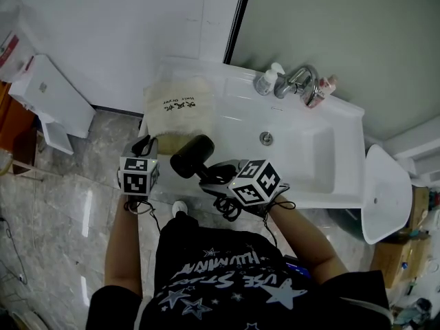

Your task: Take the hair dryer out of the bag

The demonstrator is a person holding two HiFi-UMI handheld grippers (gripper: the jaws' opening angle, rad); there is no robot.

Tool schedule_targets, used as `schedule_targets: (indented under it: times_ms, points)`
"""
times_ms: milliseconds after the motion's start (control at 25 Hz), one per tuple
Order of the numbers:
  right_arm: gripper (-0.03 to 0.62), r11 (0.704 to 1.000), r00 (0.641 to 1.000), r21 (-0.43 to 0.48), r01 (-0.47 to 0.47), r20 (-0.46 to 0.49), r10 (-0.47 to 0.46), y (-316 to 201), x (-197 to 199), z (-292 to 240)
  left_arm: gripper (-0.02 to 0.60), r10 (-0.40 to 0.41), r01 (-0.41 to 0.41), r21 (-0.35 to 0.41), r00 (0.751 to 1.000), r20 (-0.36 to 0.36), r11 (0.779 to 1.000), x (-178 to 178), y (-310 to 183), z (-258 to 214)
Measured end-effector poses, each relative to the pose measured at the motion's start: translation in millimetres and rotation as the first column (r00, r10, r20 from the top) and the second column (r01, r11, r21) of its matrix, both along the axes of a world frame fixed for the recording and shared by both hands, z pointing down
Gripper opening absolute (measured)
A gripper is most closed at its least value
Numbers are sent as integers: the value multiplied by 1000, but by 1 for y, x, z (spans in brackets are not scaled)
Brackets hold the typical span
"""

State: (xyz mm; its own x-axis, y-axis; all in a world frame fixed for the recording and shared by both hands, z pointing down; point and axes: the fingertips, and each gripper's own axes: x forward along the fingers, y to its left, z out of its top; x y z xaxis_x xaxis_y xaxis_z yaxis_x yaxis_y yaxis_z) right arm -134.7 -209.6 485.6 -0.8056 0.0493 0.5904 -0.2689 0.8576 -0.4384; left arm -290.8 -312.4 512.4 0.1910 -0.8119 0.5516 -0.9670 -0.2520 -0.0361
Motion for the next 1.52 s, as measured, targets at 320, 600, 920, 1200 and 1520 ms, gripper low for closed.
schedule_targets:
  times_ms: [320,600,920,1200,1520]
  points:
    - [183,996,991,0,-84,107,83,10,55,-26,225,-27,28,-17,999,41,999,27,35,3]
    - [183,988,970,10,-156,188,151,20,101,-37,238,-126,123,49,991,54,991,59,90,-17]
    - [183,986,953,18,-168,259,158,40,143,-50,238,-214,216,121,976,-32,969,126,172,-45]
    - [183,983,938,0,-186,297,178,56,160,-51,236,-275,282,151,959,-70,947,164,218,-49]
    - [186,984,937,-10,-179,302,174,74,154,-43,130,-303,321,134,943,-141,938,187,254,-41]
